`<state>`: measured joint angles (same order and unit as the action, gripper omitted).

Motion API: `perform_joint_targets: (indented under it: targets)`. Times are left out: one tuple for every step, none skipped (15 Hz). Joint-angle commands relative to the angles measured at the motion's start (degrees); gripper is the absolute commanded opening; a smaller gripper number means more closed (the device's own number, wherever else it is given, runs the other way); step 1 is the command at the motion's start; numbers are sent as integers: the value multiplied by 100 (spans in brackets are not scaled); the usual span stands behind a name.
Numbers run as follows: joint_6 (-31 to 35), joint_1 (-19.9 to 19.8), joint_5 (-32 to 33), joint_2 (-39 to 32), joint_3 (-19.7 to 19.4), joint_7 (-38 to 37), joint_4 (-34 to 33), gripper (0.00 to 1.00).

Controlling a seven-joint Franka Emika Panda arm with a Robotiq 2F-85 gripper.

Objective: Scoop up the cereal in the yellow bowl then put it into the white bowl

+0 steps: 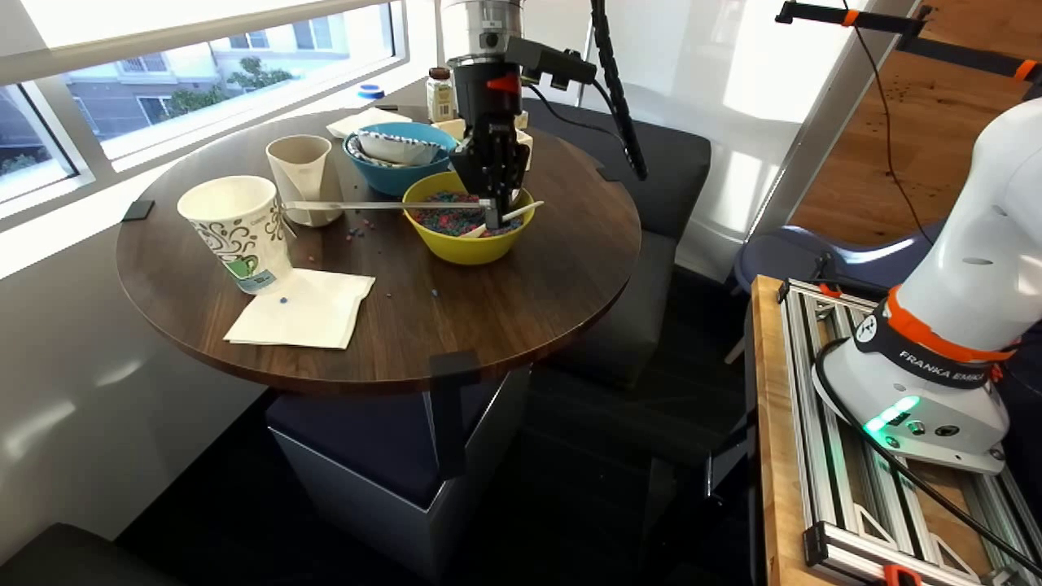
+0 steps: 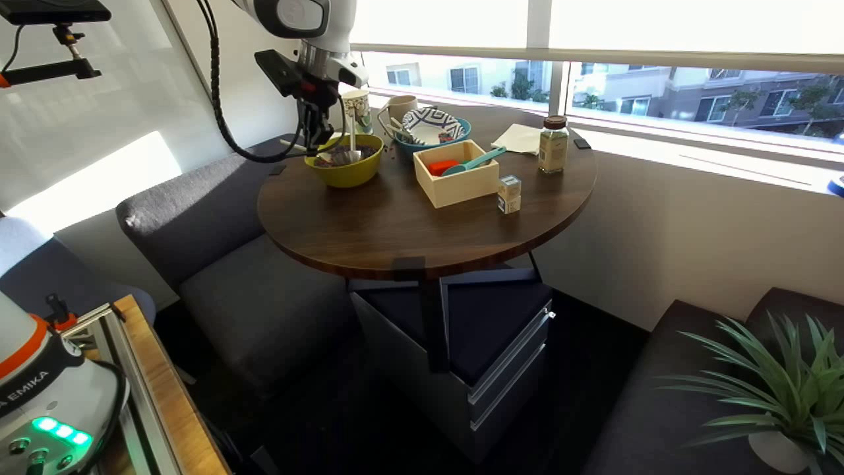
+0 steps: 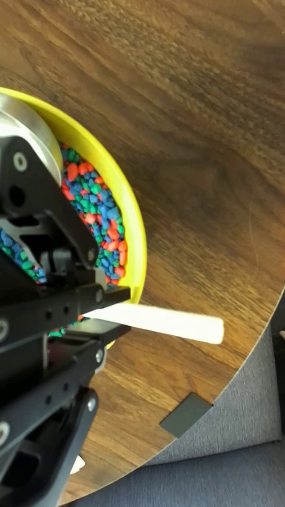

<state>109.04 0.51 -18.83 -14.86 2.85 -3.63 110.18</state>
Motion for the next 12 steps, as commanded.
perform_joint_targets:
  targets:
    - [281,49,-33,-111,-11,-27,47,4]
    - [410,70,8,-101,-17,-71,79,4]
    - [496,86,38,-100,-15,-97,99,4]
    - [620,121,113,-95,-13,-141,142,4]
    - [743,155,179,-83,-10,-183,191,4]
    - [878,200,260,-59,-1,-232,263,4]
    - [935,234,323,-52,8,-276,306,4]
    - [1038,281,415,-48,12,-330,357,4]
    - [1119,330,526,-51,13,-408,397,4]
    - [1204,371,627,-52,14,-489,433,4]
    - [1304,413,733,-52,13,-568,473,4]
    - [1378,447,837,-37,10,-650,492,4]
